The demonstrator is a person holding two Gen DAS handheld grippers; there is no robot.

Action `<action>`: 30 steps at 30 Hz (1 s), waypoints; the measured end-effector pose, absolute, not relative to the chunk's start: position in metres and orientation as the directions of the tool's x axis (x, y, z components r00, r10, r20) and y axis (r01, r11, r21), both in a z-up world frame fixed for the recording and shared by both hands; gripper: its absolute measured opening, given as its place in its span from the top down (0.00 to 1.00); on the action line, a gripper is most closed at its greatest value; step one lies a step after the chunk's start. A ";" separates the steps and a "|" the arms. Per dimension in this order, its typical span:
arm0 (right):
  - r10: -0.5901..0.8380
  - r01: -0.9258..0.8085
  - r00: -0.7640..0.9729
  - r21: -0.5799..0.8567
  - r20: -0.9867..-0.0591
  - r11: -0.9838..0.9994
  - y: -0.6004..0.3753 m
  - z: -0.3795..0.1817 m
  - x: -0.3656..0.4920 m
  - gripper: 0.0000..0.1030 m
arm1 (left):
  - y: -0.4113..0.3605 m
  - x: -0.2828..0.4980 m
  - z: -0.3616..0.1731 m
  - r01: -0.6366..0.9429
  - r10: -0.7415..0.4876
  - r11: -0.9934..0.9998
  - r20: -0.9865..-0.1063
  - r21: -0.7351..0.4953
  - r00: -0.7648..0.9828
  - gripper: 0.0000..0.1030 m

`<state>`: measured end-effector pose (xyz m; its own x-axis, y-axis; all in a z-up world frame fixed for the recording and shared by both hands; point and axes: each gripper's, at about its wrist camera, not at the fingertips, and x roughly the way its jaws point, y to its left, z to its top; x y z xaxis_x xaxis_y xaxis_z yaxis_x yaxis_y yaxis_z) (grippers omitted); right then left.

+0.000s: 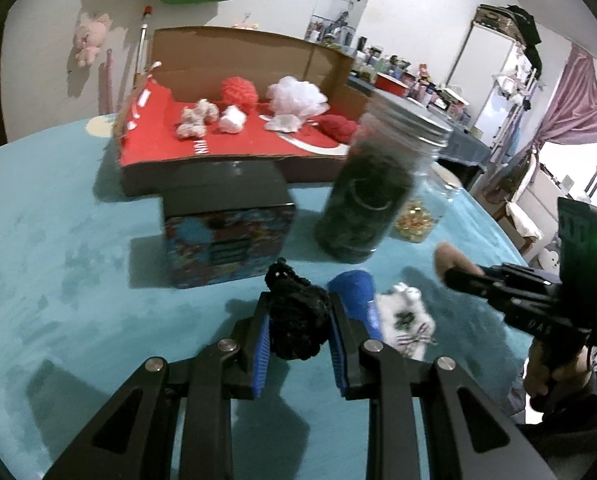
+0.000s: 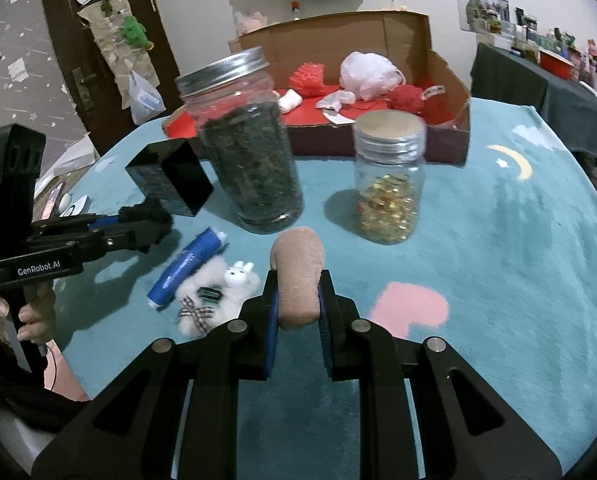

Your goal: Organize soft objects

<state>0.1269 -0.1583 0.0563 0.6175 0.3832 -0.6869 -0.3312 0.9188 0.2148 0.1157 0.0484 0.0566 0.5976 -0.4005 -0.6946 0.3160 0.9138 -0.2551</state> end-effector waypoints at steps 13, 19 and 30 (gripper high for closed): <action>0.325 -0.236 0.622 0.225 -0.712 0.945 -0.209 0.051 0.140 0.84 | 0.095 0.127 0.045 0.223 -0.329 0.944 -0.732 -0.243 0.596 0.74; 0.292 -0.219 0.622 0.196 -0.727 0.956 -0.225 0.050 0.150 0.84 | 0.108 0.137 0.045 0.233 -0.316 0.948 -0.743 -0.217 0.590 0.74; 0.276 -0.299 0.619 0.104 -0.736 0.949 -0.236 0.059 0.183 0.84 | 0.126 0.167 0.056 0.313 -0.294 0.942 -0.737 -0.118 0.608 0.74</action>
<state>0.1834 -0.2363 0.0592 0.6189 0.2757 -0.7355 -0.2987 0.9486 0.1042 0.1672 0.1262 0.0565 0.6082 -0.2943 -0.7372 0.3133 0.9423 -0.1177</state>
